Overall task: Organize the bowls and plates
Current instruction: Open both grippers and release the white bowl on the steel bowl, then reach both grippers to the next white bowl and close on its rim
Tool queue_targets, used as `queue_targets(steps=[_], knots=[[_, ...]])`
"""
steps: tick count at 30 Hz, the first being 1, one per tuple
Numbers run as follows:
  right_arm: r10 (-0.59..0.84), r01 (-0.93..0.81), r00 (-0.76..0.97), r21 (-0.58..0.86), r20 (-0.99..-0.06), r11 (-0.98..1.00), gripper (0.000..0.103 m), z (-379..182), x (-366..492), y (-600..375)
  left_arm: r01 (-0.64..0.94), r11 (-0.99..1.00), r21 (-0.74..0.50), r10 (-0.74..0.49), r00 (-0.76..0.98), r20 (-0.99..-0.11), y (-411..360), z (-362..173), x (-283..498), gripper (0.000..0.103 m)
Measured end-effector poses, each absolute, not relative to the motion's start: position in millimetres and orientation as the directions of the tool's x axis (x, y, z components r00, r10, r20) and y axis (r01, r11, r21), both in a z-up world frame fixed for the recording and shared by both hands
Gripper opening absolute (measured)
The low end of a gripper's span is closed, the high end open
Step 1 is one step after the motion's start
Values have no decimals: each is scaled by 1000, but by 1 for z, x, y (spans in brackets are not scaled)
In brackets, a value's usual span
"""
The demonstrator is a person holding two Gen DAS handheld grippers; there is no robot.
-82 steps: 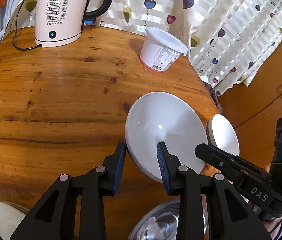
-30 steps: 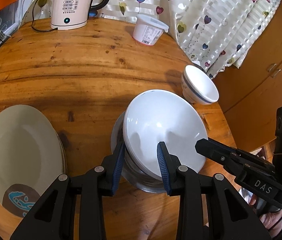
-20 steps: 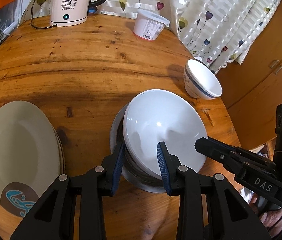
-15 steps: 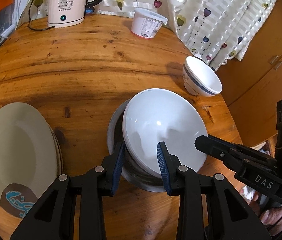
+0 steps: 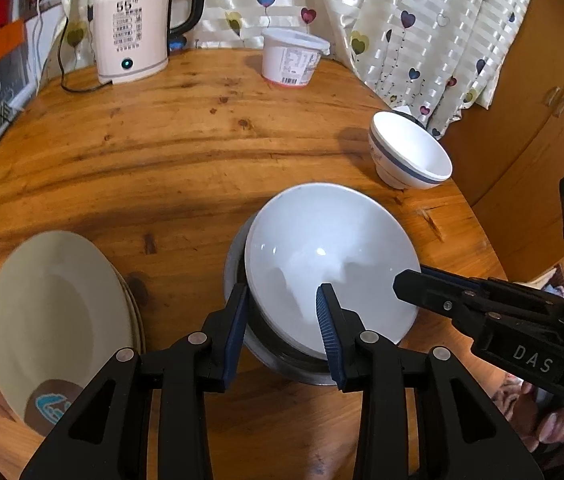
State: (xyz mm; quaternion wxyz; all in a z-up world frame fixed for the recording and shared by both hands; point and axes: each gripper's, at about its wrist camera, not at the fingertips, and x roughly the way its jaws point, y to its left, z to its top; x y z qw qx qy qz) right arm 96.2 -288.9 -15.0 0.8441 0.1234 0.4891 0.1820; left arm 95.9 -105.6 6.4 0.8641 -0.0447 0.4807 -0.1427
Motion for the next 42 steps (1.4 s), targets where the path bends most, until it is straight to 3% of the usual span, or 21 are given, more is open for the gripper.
queue_targets(steps=[8,11,13,15,24,42], knots=[[427,-186,463,385,-777,904,20,-11,94,-291,196,956,-220,-291,518,-804,-99,9,96,39],[425,-190,472,382,-772,904,31,-8,94,-294,192,955,-228,-296,527,-796,-95,11,96,39],[429,-200,480,381,-765,903,45,-5,93,-296,190,954,-231,-298,533,-792,-93,12,96,39],[434,-209,488,381,-758,901,51,-3,91,-299,187,954,-236,-301,540,-786,-90,12,95,39],[404,-176,547,370,-733,912,62,7,91,-320,194,948,-253,-319,556,-768,-86,21,97,39],[353,-127,581,347,-733,929,63,16,97,-341,231,931,-281,-363,539,-760,-96,33,118,39]])
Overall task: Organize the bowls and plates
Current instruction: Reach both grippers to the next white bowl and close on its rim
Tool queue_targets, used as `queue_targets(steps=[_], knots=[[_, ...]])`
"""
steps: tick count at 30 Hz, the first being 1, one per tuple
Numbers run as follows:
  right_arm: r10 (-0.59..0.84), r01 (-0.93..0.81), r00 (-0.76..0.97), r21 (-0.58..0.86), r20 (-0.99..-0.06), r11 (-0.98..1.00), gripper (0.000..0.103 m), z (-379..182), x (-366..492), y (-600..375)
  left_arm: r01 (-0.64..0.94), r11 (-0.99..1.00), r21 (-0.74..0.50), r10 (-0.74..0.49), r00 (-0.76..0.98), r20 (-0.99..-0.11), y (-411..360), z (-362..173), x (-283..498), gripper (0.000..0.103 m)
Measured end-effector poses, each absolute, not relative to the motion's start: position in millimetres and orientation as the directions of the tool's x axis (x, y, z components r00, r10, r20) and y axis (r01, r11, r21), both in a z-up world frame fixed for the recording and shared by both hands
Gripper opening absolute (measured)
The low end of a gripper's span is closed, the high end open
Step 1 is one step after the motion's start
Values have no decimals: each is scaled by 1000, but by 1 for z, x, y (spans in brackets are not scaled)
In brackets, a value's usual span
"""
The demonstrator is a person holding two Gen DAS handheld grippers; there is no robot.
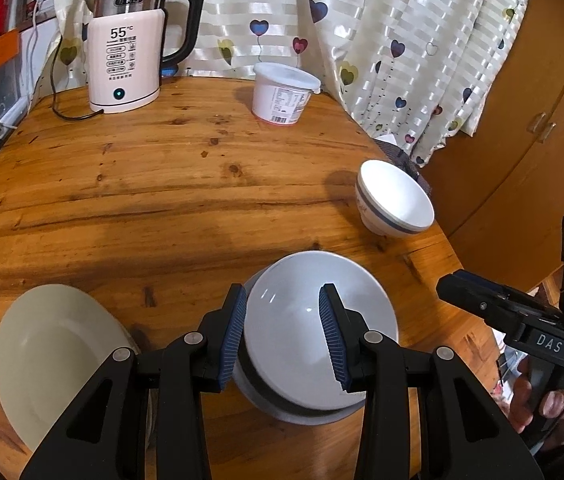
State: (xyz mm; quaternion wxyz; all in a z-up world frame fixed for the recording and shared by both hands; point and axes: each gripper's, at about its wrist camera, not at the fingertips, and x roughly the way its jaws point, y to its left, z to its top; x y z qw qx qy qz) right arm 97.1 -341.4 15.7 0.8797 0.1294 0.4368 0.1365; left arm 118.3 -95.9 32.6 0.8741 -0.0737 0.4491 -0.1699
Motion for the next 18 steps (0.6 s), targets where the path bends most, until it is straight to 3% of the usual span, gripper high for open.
queue_targets(steps=[18], knots=[[310,-81,608,331,-731,940,63,20,101,-358,266,924,-274,-376,500,-780,-123,35,146,39]])
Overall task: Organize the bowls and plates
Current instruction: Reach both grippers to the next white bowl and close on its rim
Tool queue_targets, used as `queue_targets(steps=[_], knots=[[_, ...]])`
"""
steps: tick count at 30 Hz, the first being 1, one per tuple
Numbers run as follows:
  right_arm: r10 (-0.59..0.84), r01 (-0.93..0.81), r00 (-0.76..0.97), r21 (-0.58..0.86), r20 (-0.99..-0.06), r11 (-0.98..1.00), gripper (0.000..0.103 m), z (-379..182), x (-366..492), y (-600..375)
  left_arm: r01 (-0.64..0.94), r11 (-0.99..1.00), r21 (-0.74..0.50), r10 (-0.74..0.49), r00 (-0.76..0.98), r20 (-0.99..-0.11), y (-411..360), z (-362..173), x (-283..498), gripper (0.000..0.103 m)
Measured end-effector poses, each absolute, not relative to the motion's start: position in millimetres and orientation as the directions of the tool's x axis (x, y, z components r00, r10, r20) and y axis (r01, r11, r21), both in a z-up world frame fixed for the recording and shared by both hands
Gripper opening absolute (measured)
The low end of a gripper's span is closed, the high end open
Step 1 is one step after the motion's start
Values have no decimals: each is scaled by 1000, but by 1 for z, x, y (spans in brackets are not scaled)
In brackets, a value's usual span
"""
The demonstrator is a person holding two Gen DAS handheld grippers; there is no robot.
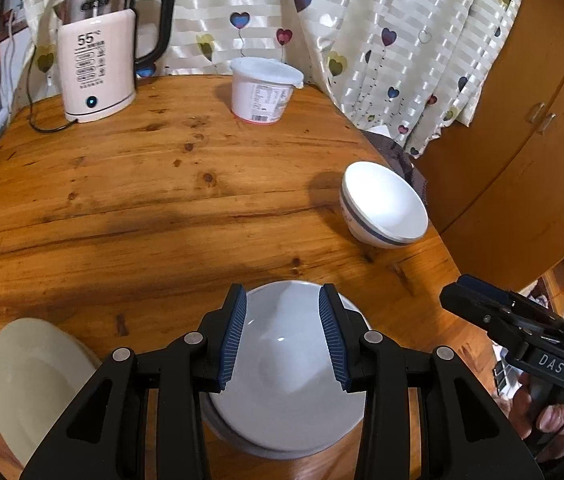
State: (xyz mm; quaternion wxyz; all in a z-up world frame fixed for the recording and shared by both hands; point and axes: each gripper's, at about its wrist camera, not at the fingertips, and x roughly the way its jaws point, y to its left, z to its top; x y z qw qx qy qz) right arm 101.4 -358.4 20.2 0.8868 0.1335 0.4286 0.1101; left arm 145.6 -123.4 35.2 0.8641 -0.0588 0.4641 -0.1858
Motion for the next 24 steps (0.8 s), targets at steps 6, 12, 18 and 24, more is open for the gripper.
queue_targets(steps=[6,12,18,24], knots=[[285,-42,616,331,-735,943,63,19,110,-372,302,909,-288,-405,470,-785,-141,37,159,39],[265,-8,624,333,-735,943,62,18,120,-386,325,897,-300,-423,433,-796,-159,36,174,39],[260,15,629,346,-733,938,47,16,134,-397,334,886,-322,-442,398,-804,-174,35,194,39],[270,38,627,375,-730,926,35,12,154,-408,339,879,-336,-454,377,-807,-188,32,217,39]])
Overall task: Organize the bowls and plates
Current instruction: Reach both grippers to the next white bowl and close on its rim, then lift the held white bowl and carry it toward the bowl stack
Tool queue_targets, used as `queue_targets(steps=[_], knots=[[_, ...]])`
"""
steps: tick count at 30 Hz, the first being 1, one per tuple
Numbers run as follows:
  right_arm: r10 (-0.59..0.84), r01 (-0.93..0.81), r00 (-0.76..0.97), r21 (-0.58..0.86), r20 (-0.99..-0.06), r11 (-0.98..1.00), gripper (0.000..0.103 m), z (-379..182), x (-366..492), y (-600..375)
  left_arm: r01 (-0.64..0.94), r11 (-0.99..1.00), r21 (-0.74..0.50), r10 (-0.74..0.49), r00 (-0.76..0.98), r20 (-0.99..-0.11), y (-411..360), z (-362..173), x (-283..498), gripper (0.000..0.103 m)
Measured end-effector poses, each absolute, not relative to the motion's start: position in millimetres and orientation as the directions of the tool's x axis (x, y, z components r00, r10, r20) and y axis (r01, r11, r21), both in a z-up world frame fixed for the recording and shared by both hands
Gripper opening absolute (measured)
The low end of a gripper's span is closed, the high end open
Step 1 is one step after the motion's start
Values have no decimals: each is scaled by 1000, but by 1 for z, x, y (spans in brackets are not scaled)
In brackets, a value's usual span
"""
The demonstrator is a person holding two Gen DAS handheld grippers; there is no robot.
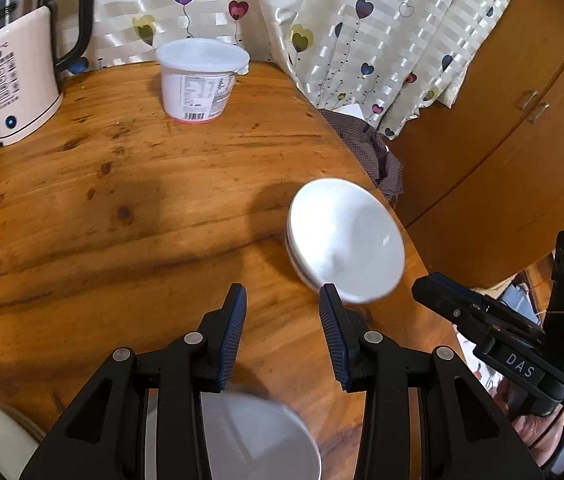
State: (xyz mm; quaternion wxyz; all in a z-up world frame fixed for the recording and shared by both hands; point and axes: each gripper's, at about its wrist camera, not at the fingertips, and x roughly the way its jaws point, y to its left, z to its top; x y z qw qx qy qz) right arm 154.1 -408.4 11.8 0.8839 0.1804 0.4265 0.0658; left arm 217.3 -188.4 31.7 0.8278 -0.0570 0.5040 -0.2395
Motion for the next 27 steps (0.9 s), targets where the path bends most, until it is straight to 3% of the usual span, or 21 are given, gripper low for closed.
queue_targets(steps=[4,22,27], knots=[[265,52,622,377,-737,925,30,6,168,-413,334,874,-353,-463,351,-814,-197,26,235,39],[276,81,588,395,-761,915,26,-15,201,-420,317,864,-391,-473,245,-846,-227,-8,273,39],[275,82,583,392,-764,916,20,-18,203,-419,337,853,-400,-487,236,-841,-232,-10,271,37]])
